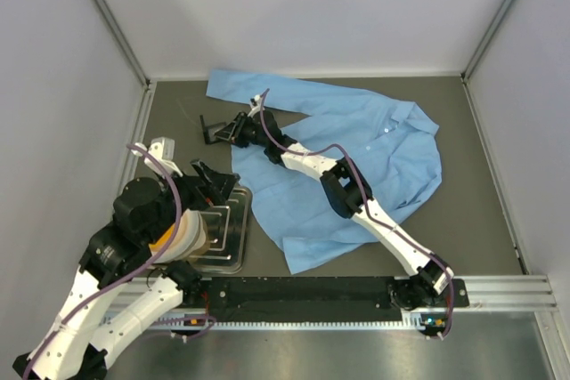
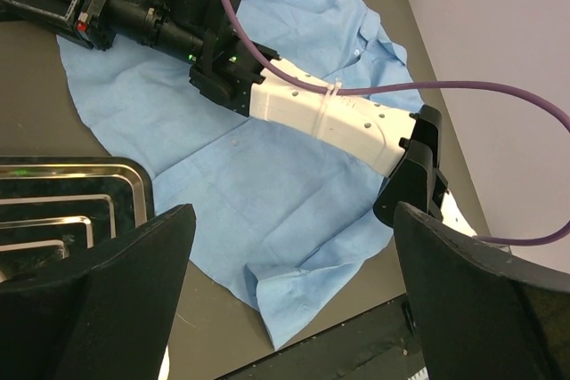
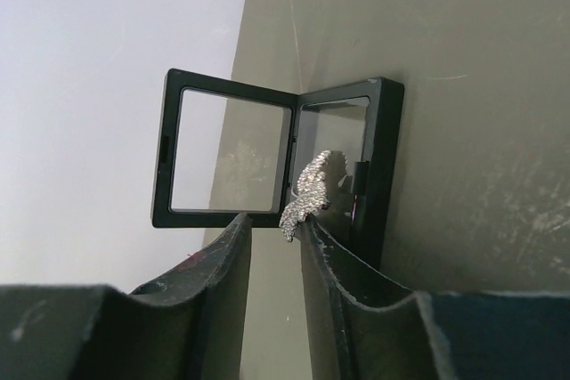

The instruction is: Remove the brooch from the garment

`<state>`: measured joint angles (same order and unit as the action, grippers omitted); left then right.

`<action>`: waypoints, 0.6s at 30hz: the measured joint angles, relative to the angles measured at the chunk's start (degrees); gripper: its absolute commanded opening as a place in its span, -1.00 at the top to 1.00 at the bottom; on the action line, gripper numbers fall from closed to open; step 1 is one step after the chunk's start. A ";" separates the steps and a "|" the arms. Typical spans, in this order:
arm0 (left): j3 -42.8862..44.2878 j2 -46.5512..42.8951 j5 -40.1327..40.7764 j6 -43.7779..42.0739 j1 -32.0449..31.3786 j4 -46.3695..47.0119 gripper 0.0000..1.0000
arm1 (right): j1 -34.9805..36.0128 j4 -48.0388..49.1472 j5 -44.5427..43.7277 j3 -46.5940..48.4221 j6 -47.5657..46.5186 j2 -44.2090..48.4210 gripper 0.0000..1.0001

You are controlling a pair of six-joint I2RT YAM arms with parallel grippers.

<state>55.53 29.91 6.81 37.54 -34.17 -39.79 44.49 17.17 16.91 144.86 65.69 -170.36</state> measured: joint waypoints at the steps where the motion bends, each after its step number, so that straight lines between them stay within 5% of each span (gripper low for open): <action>1: 0.00 0.13 -0.02 -0.02 0.00 0.02 -0.94 | 0.00 -0.02 0.04 0.00 -0.04 0.00 0.34; 18: 0.00 0.37 -2.12 0.09 0.02 0.37 -0.94 | -0.15 -4.59 1.46 -3.45 -1.25 4.11 0.16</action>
<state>55.53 30.28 4.69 37.63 -34.15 -39.42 44.34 12.58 18.37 141.40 64.45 -166.25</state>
